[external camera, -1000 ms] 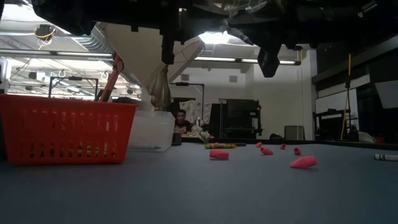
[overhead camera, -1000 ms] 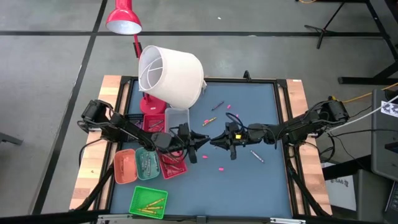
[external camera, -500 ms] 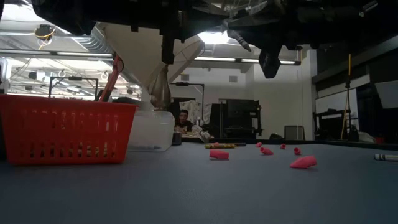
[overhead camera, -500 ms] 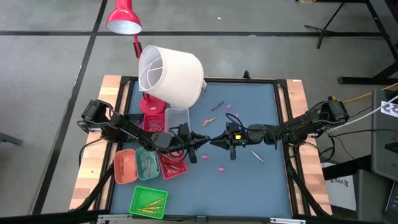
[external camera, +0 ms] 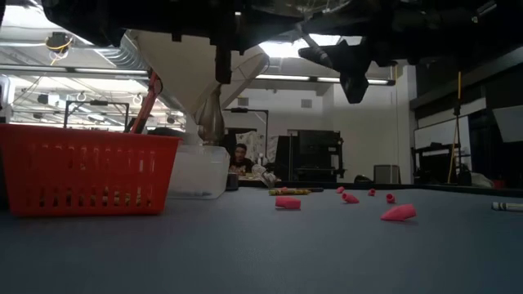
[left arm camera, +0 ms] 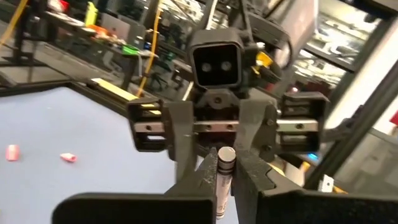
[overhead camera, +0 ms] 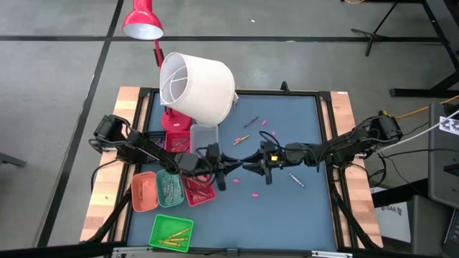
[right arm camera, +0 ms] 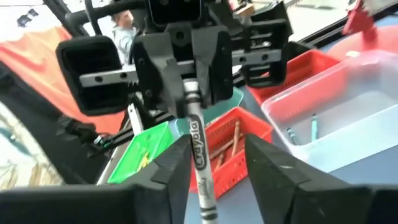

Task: Sort crayons
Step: Put the gray crayon into the green bin, then put the violet crayon into the black bin

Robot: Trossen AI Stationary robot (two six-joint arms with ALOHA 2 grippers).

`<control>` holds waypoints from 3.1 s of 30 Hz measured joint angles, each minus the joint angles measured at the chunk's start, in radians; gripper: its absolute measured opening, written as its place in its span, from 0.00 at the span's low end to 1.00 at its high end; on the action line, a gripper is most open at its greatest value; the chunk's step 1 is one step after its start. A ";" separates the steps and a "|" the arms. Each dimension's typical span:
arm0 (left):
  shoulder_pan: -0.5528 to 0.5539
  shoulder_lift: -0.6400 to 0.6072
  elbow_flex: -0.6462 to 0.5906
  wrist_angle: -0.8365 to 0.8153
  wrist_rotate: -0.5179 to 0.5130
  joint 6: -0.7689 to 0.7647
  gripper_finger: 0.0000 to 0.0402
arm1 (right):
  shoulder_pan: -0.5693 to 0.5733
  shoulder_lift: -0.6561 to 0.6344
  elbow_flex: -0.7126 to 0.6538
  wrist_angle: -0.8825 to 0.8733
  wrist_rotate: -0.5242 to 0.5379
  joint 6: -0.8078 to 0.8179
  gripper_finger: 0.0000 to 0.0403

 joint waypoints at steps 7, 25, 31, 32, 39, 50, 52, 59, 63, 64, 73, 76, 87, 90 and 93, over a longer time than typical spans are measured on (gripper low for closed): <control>-0.031 -0.057 0.000 -0.134 0.040 0.006 0.03 | 0.000 0.000 0.000 -0.071 -0.102 -0.001 0.39; -0.202 -0.515 0.000 -1.080 0.130 -0.255 0.03 | 0.000 0.000 0.000 -0.153 -0.160 -0.001 0.39; -0.304 -0.606 0.000 -1.398 0.130 -0.480 0.03 | 0.000 0.000 0.000 -0.175 -0.117 -0.001 0.39; -0.321 -0.609 0.000 -1.444 0.130 -0.527 0.03 | 0.000 0.000 0.000 -0.180 -0.108 -0.001 0.39; -0.414 -0.610 0.000 -1.713 0.194 -0.811 0.03 | 0.000 0.000 0.000 -0.209 -0.023 -0.002 0.39; -0.440 -0.609 0.000 -1.879 0.200 -0.946 0.04 | -0.066 0.000 0.000 -0.242 0.110 -0.016 0.39; -0.435 -0.609 0.000 -1.892 0.201 -0.947 0.06 | -0.101 0.000 0.000 -0.258 0.094 -0.016 0.39; -0.433 -0.609 0.000 -1.909 0.195 -0.947 0.19 | -0.234 0.000 0.000 -0.268 0.016 -0.054 0.39; -0.433 -0.609 0.000 -1.908 0.193 -0.947 0.23 | -0.316 0.000 -0.001 -0.289 -0.023 -0.121 0.39; -0.433 -0.609 0.000 -1.908 0.192 -0.947 0.24 | -0.337 0.000 -0.001 -0.296 -0.034 -0.137 0.39; -0.433 -0.609 0.000 -1.907 0.192 -0.947 0.24 | -0.521 0.000 -0.001 -0.366 -0.178 -0.302 0.39; -0.433 -0.609 0.000 -1.907 0.191 -0.947 0.24 | -0.569 0.000 -0.001 -0.376 -0.230 -0.373 0.39; -0.433 -0.608 0.000 -1.902 0.191 -0.947 0.23 | -0.693 0.000 -0.001 -0.391 -0.348 -0.474 0.39; -0.433 -0.608 0.000 -1.902 0.191 -0.947 0.23 | -0.710 0.012 0.012 -0.405 -0.363 -0.510 0.39; -0.433 -0.608 0.000 -1.902 0.191 -0.947 0.23 | -0.707 0.056 0.080 -0.478 -0.369 -0.562 0.39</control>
